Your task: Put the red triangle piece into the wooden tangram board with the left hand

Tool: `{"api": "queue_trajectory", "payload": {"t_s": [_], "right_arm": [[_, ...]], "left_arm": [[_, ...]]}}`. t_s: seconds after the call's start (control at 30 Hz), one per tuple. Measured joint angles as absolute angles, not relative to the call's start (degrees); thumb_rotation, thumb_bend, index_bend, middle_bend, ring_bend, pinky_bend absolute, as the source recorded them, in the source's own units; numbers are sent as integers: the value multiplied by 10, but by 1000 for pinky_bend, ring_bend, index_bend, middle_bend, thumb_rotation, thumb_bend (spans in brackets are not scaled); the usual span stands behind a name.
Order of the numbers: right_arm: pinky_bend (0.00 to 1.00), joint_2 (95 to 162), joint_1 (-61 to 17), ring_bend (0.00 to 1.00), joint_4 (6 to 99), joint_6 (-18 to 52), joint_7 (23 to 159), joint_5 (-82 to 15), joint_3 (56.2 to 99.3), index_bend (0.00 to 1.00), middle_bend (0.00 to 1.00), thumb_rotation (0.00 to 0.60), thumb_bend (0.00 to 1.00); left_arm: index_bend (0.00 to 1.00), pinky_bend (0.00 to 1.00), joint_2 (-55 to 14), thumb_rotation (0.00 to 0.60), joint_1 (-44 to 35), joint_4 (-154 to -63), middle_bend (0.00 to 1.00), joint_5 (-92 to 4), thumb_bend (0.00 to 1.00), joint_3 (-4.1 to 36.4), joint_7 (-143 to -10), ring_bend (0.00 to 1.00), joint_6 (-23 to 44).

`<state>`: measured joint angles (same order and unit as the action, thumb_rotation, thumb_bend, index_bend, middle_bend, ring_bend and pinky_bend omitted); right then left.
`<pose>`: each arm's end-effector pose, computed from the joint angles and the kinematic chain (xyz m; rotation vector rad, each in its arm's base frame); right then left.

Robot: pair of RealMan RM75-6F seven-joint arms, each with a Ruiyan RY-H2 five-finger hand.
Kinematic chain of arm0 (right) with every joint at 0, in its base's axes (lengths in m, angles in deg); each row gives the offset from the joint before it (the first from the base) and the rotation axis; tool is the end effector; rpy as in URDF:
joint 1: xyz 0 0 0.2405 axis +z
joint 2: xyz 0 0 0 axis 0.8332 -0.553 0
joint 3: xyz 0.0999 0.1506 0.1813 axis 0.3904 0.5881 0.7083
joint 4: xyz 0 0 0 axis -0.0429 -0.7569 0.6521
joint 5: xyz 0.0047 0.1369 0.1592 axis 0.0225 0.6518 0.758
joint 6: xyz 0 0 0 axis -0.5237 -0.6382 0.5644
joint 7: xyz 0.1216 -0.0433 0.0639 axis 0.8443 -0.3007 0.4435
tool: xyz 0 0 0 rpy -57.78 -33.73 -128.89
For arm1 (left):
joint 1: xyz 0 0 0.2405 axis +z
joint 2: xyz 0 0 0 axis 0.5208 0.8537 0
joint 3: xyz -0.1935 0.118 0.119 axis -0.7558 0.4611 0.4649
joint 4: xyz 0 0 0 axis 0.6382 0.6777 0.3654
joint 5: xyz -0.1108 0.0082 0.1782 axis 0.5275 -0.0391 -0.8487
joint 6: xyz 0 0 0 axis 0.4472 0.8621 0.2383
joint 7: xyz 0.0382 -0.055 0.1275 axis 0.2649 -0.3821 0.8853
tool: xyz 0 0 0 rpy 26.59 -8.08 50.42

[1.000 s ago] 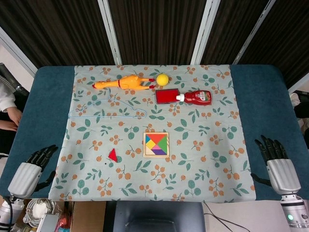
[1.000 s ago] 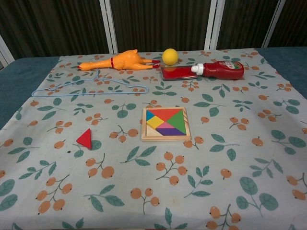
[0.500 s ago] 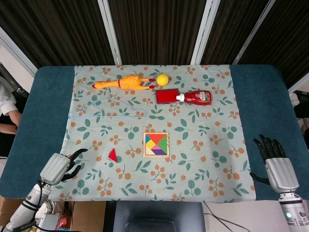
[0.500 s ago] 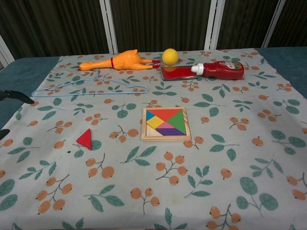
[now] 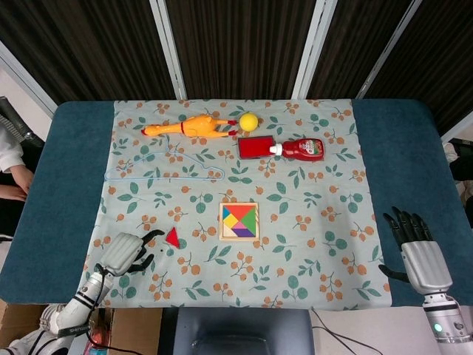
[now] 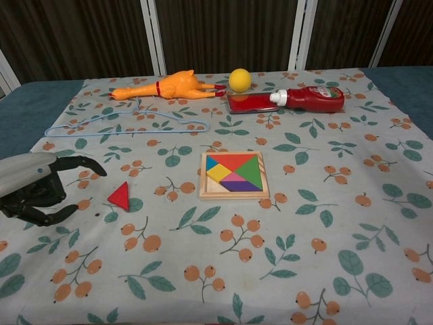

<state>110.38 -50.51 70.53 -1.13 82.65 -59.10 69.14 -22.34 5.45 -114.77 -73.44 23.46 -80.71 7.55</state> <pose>-0.3054 -0.1815 0.1393 1.5054 -0.8544 0.8248 -0.2423 0.2626 -0.0024 -1.9231 -1.0652 -0.9773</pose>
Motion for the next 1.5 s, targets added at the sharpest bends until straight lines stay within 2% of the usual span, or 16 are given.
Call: {"api": "queue_trajectory", "payload": {"t_s": [0.23, 0.47, 1.5], "right_arm": [[0, 1098, -506, 0, 707, -12, 839, -594, 689, 0, 0, 600, 203], [0, 1095, -504, 0, 709, -8, 846, -596, 687, 0, 0, 600, 203], [0, 1086, -500, 0, 716, 5, 858, -600, 679, 0, 0, 600, 202]], "left_arm": [[204, 1000, -254, 600, 38, -1113, 1000, -726, 426, 232, -786, 1000, 66], [242, 1000, -281, 600, 20, -1065, 1000, -735, 415, 238, -763, 1000, 64], [354, 1000, -324, 600, -20, -1006, 1000, -740, 414, 249, -733, 1000, 59]]}}
